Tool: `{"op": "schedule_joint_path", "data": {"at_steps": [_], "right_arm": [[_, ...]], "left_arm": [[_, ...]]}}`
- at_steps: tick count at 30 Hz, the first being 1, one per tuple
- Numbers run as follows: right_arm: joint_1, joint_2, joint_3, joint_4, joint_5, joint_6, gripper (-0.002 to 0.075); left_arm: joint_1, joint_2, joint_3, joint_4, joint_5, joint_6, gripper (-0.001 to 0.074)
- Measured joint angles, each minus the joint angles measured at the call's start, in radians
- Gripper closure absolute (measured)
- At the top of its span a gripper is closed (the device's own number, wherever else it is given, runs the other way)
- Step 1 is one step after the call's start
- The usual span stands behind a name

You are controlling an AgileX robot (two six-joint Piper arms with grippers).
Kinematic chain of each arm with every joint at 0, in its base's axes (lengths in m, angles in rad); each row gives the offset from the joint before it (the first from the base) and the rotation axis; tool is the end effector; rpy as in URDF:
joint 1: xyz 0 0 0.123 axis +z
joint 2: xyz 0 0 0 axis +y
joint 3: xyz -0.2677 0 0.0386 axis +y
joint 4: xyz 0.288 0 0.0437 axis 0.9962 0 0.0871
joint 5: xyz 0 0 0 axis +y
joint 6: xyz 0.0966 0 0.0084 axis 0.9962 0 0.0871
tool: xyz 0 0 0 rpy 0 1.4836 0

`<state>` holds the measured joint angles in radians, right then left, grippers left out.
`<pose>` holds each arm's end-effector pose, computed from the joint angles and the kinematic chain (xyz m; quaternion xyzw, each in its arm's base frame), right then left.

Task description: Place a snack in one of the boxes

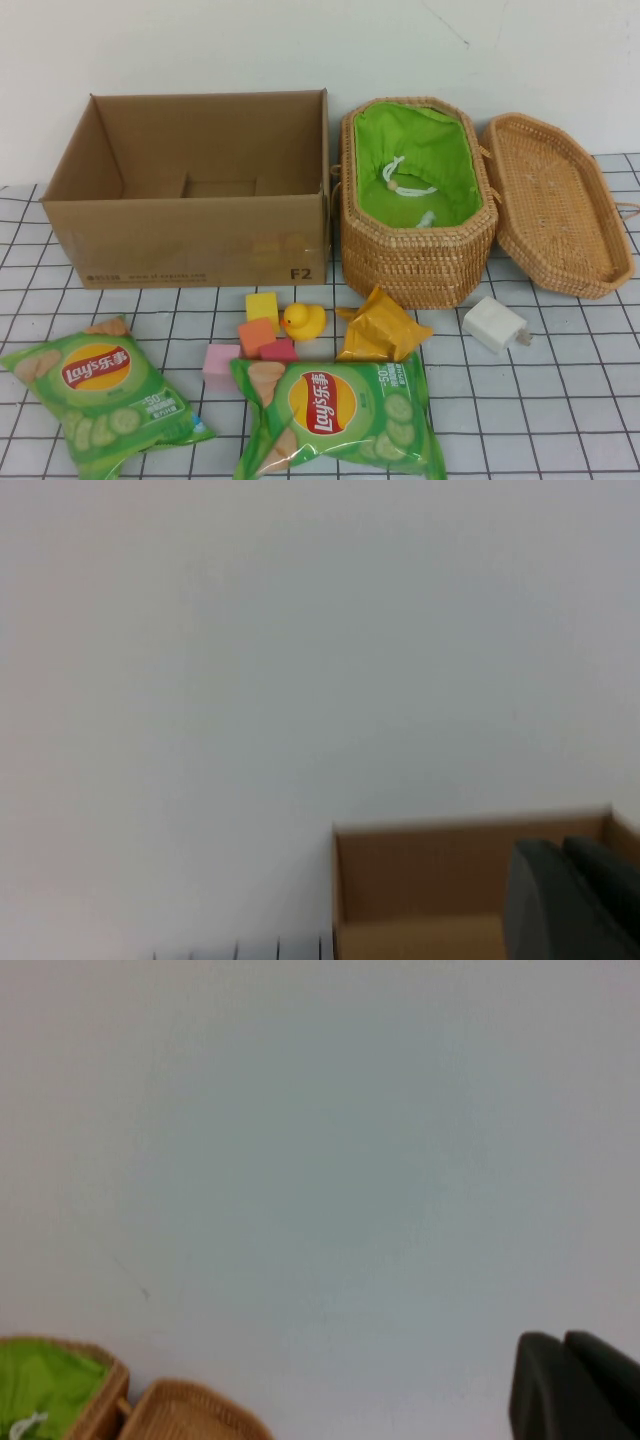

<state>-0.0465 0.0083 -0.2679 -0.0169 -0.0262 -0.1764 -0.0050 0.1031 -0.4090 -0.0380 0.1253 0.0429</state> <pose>0.0900 -0.0041 0.3153 -0.0415 0.5622 -0.0987 0.8200 0.0927 -0.0009 0.3430 0.0050 0.6063 -0.0014 0.7952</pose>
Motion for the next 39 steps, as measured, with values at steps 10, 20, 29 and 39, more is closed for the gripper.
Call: {"op": "schedule_joint_path", "data": {"at_steps": [10, 20, 29, 39], "right_arm": [[0.0, 0.31, -0.153, 0.0, 0.385, -0.034, 0.0727], [0.0, 0.75, -0.153, 0.119, 0.47, -0.199, 0.0727], [0.0, 0.955, -0.194, 0.536, 0.512, -0.683, 0.0727], [0.0, 1.041, -0.201, 0.806, 0.57, -1.009, 0.0727]], "left_arm": [[0.0, 0.415, -0.191, -0.054, 0.429, 0.005, 0.0737], [0.0, 0.745, -0.191, -0.228, 0.495, 0.049, 0.0737], [-0.003, 0.897, -0.191, -0.183, 0.548, 0.09, 0.0736], [-0.378, 0.998, -0.192, 0.382, 0.66, -0.38, 0.0726]]}}
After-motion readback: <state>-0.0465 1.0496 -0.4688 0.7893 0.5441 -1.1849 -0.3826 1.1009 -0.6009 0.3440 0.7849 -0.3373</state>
